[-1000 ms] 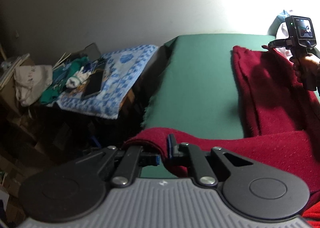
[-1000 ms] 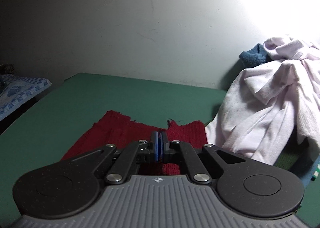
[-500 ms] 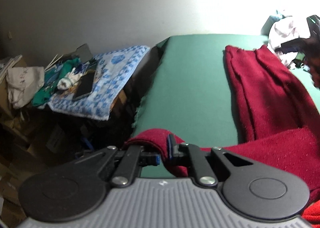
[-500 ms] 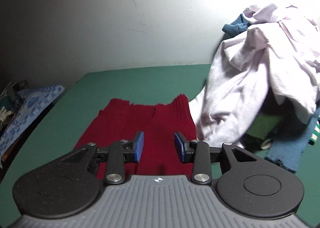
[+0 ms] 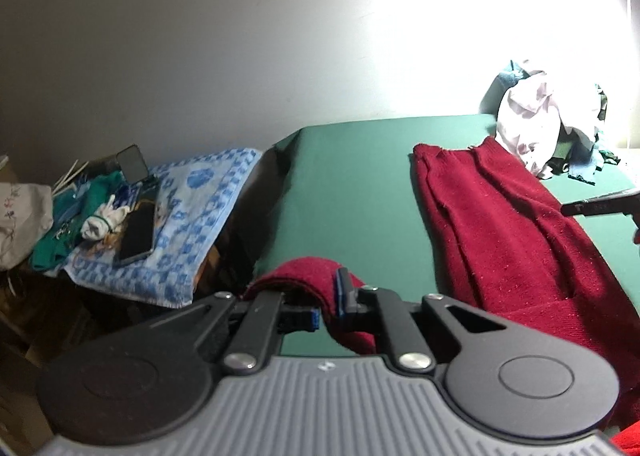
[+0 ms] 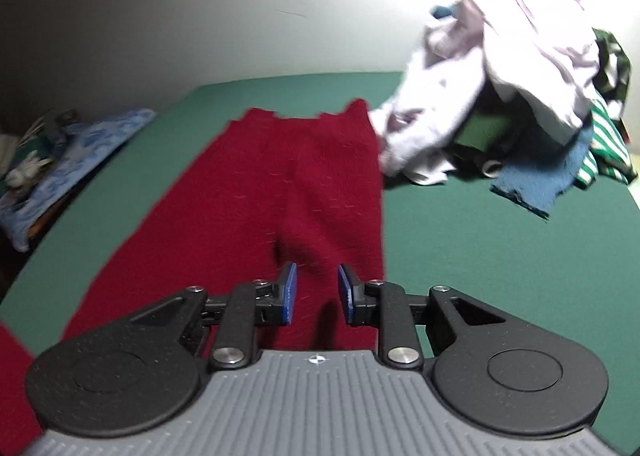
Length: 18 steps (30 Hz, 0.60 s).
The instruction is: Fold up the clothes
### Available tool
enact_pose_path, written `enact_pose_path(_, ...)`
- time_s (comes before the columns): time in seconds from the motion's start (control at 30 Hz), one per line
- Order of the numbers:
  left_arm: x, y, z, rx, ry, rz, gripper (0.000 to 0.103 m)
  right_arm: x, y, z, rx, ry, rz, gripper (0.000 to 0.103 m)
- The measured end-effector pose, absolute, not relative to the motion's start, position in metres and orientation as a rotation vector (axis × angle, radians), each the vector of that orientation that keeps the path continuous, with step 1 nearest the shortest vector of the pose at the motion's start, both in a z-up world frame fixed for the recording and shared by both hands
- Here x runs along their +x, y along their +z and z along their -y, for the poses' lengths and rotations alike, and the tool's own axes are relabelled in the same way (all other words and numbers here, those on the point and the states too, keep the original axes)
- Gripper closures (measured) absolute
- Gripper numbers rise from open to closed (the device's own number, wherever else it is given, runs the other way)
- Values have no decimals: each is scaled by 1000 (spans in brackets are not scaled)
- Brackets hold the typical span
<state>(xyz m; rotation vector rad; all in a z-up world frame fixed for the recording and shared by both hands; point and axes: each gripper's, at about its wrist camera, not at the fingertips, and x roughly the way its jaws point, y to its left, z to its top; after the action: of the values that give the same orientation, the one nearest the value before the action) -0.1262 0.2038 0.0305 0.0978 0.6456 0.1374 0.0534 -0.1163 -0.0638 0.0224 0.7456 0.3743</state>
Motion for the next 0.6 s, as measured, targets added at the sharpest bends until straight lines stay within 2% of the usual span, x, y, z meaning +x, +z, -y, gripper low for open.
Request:
enact_pose_path(0.17,-128,29,-201,90,104,-635,94,22,-83,84,-75,417,-846,76)
enact_pose_path(0.27,-129,30,-202,86,97,-628,94,10,-93,72,-130,383,-830,76)
enact_pose_path(0.3,-130,31,-204,80,96,-623,94,8,-94,71,-136,371,-819,78)
enact_pose_path(0.33,-131,33,-205,75,96,-617,94,9,-94,72,-128,362,-817,90)
enact_pose_path(0.37,-132,35,-206,68,95,-610,94,9,-93,73,-119,357,-814,94)
enact_pose_path(0.6,-148,55,-205,61,90,-576,94,-2,-80,80,-71,436,-776,96)
